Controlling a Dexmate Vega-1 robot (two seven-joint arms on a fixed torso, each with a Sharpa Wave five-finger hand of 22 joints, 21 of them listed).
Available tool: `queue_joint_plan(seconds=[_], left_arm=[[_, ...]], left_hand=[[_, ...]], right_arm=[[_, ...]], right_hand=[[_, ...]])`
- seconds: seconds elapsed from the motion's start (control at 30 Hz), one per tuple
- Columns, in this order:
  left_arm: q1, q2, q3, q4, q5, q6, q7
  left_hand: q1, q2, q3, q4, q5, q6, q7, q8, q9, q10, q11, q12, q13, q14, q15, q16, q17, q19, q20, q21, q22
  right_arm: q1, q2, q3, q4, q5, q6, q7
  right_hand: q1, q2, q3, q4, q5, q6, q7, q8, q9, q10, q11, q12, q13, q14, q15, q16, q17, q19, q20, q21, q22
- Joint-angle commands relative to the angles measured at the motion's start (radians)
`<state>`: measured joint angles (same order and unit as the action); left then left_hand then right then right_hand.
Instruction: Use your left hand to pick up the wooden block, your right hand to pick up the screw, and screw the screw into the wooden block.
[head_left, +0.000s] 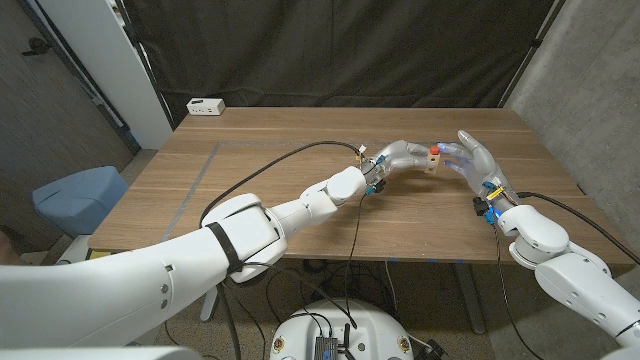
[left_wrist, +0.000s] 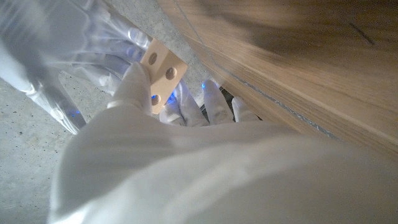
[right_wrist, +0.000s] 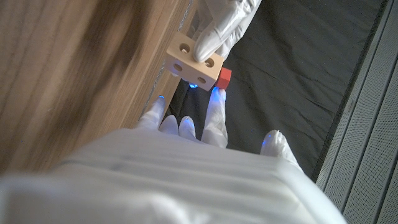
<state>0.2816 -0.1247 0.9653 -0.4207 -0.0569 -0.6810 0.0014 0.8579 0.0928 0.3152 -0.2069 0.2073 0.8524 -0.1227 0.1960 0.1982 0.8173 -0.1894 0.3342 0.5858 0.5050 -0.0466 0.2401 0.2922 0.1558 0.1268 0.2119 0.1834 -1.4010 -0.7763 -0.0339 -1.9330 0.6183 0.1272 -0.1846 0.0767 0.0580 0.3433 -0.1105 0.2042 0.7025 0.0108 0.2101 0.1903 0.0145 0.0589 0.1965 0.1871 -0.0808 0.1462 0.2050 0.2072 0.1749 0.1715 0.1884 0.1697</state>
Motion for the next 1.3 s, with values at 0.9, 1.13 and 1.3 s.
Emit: queue_joint_plan(seconds=[0.9, 1.13, 1.3], left_arm=[[0.008, 0.002, -0.01, -0.008, 0.0, -0.003, -0.01], [0.006, -0.002, -0.009, -0.002, -0.001, 0.001, -0.011], [0.004, -0.005, -0.008, 0.002, -0.004, 0.004, -0.013]], left_hand=[[0.001, 0.038, 0.067, 0.053, 0.007, 0.0, -0.004, 0.007, 0.003, 0.0, 0.001, -0.01, 0.003, -0.007, -0.069, 0.009, -0.001, 0.001, 0.004, 0.003, 0.006], [-0.001, 0.036, 0.067, 0.054, 0.007, 0.002, -0.004, 0.009, 0.003, 0.0, 0.001, -0.011, 0.004, -0.008, -0.068, 0.009, -0.002, 0.002, 0.003, 0.003, 0.006], [0.0, 0.036, 0.068, 0.053, 0.007, 0.001, -0.008, 0.009, 0.003, 0.001, 0.0, -0.012, 0.004, -0.007, -0.069, 0.01, -0.002, 0.002, 0.003, 0.004, 0.006]], right_arm=[[-0.036, 0.001, 0.026, -0.032, -0.004, -0.012, -0.013], [-0.04, 0.003, 0.029, -0.033, -0.004, -0.013, -0.013], [-0.041, 0.004, 0.031, -0.034, -0.004, -0.016, -0.014]], right_hand=[[-0.001, 0.007, 0.004, 0.003, 0.005, 0.063, 0.008, 0.015, 0.0, 0.033, -0.01, 0.011, 0.002, 0.018, -0.004, 0.009, 0.002, 0.007, 0.002, 0.004, 0.002], [-0.001, 0.008, 0.005, 0.003, 0.005, 0.068, 0.007, 0.014, 0.0, 0.038, -0.013, 0.012, 0.002, 0.018, -0.005, 0.009, 0.002, 0.006, 0.004, 0.004, 0.002], [-0.001, 0.008, 0.005, 0.003, 0.005, 0.07, 0.008, 0.013, 0.0, 0.038, -0.013, 0.011, 0.002, 0.019, -0.007, 0.009, 0.001, 0.007, 0.003, 0.004, 0.002]])
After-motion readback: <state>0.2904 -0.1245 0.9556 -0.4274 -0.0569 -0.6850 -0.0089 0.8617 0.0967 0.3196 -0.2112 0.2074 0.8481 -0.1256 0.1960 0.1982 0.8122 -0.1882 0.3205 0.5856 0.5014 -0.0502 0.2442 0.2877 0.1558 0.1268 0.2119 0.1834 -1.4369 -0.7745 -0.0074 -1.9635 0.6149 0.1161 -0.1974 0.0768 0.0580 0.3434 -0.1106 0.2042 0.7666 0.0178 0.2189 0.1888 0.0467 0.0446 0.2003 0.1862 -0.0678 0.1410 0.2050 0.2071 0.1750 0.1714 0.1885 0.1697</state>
